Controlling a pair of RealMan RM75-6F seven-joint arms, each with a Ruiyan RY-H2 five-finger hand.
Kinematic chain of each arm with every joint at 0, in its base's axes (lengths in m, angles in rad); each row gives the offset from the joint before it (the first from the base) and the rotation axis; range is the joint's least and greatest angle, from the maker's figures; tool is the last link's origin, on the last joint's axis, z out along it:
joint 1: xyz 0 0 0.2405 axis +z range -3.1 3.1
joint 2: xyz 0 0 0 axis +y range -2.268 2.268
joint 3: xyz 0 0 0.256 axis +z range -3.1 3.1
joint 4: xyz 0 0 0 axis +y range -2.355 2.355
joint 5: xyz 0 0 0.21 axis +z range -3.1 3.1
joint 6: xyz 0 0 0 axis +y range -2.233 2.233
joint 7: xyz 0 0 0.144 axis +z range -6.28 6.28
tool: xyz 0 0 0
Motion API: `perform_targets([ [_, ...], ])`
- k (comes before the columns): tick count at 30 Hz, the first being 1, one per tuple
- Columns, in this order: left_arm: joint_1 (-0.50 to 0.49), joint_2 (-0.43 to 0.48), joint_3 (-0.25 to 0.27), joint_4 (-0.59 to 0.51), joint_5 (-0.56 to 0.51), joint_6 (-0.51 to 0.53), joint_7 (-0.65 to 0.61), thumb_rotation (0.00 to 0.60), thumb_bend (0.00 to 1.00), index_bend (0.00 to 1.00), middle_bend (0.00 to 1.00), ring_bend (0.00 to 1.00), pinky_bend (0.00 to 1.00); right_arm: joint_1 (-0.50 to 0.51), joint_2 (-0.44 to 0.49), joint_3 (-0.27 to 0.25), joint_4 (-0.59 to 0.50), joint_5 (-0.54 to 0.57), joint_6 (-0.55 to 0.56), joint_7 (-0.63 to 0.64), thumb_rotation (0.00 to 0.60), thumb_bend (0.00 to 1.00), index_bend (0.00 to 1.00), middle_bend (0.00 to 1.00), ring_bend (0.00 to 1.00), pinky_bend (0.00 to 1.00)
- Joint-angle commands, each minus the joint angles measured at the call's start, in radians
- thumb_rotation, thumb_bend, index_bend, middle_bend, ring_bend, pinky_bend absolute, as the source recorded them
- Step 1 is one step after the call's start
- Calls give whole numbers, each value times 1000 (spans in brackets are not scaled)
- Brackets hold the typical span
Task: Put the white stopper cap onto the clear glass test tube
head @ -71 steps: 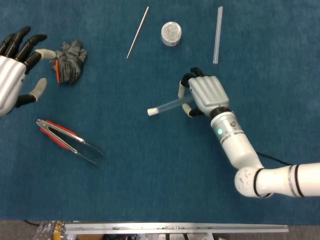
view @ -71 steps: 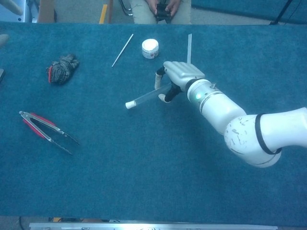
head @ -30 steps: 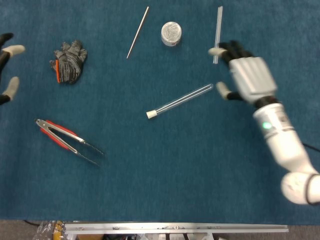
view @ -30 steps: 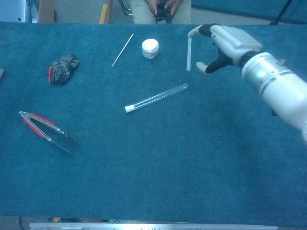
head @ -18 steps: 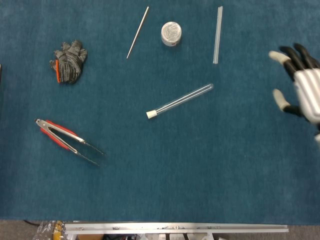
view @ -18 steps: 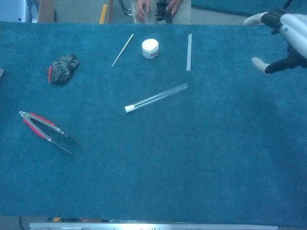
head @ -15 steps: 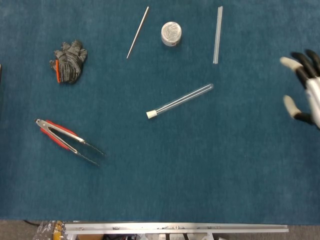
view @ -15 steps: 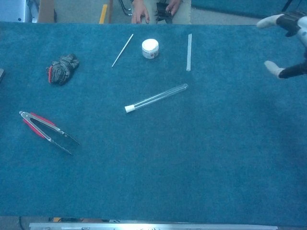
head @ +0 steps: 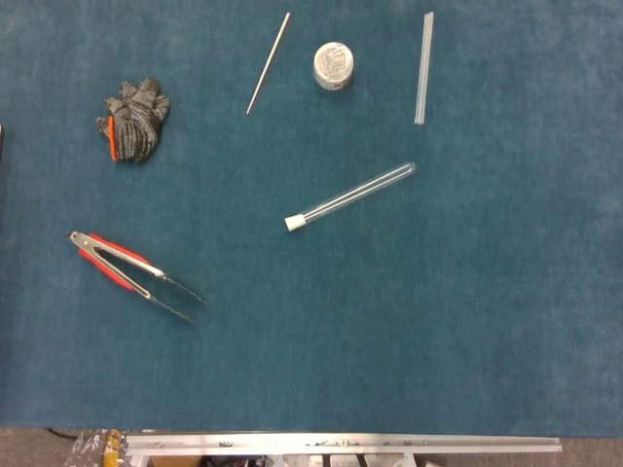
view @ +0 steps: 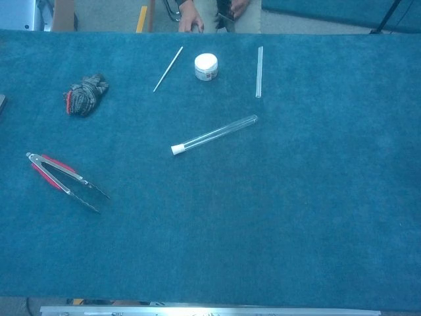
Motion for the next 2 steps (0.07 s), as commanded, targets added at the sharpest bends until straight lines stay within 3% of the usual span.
perform_targets([
  [1, 7, 1, 3, -5, 8, 2, -1, 600, 391, 234, 124, 0, 82, -14, 1, 9, 5, -10, -6, 10, 600, 340, 190, 149, 30, 218],
  [2, 9, 1, 2, -5, 9, 3, -3, 600, 391, 235, 125, 0, 82, -16, 1, 12, 6, -10, -11, 10, 600, 339, 190, 149, 30, 218],
])
